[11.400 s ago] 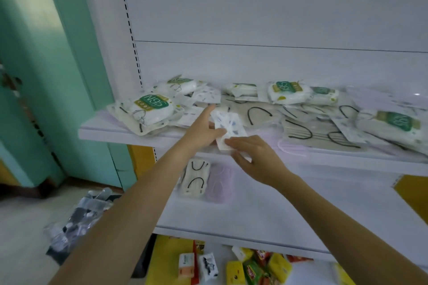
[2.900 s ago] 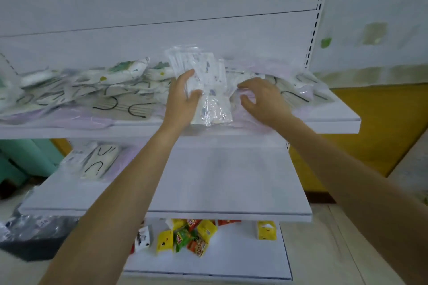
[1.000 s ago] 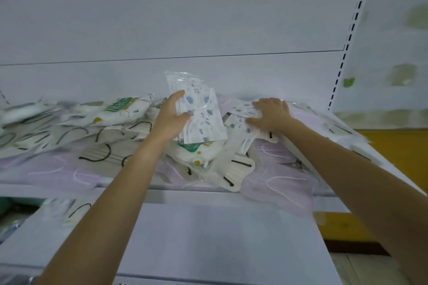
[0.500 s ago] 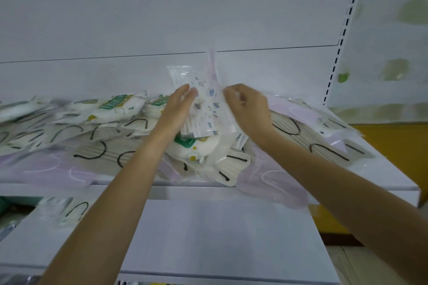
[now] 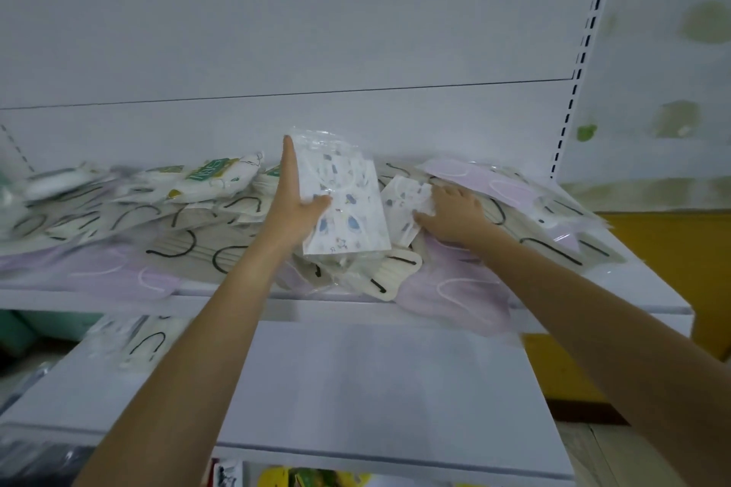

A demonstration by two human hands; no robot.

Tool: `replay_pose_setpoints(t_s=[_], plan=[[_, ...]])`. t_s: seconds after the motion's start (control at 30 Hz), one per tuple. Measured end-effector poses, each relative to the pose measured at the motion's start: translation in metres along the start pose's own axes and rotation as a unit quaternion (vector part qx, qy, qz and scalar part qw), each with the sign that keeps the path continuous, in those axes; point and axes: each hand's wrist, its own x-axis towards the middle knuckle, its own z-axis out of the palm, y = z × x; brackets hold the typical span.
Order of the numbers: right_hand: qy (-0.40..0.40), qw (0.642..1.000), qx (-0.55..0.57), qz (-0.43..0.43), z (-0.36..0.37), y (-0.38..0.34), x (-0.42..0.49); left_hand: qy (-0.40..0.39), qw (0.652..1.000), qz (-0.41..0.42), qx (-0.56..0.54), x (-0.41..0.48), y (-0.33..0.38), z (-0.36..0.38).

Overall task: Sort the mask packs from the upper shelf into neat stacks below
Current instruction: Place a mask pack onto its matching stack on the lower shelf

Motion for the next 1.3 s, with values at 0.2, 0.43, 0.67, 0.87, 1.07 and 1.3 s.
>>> replay_pose_setpoints(t_s=[0.2, 0.43, 0.67, 0.87, 1.07, 1.3], plan=[[-0.012, 1.000, 0.022, -0.003, -0.004, -0.002, 0.010, 0.036, 0.997, 0.009, 0.064, -0.008, 0.003, -0.003], [0.200, 0.946, 0.241, -0.087, -0.012, -0.008, -0.003, 0.061, 0.997, 0.005, 0.056, -0.009, 0.005, -0.003], [0.384, 0.804, 0.371, -0.262, -0.098, -0.038, -0.047, 0.119, 0.991, 0.050, 0.036, -0.026, 0.011, -0.006], [0.135, 0.877, 0.403, -0.224, -0.069, -0.085, -0.087, 0.142, 0.987, 0.013, -0.072, -0.062, 0.013, -0.013], [0.144, 0.895, 0.371, -0.201, -0.012, -0.135, -0.133, 0.096, 0.983, -0.037, -0.150, -0.131, 0.006, -0.044], [0.035, 0.872, 0.421, -0.247, 0.066, -0.248, -0.191, 0.202, 0.967, -0.074, -0.134, -0.227, -0.049, -0.154]])
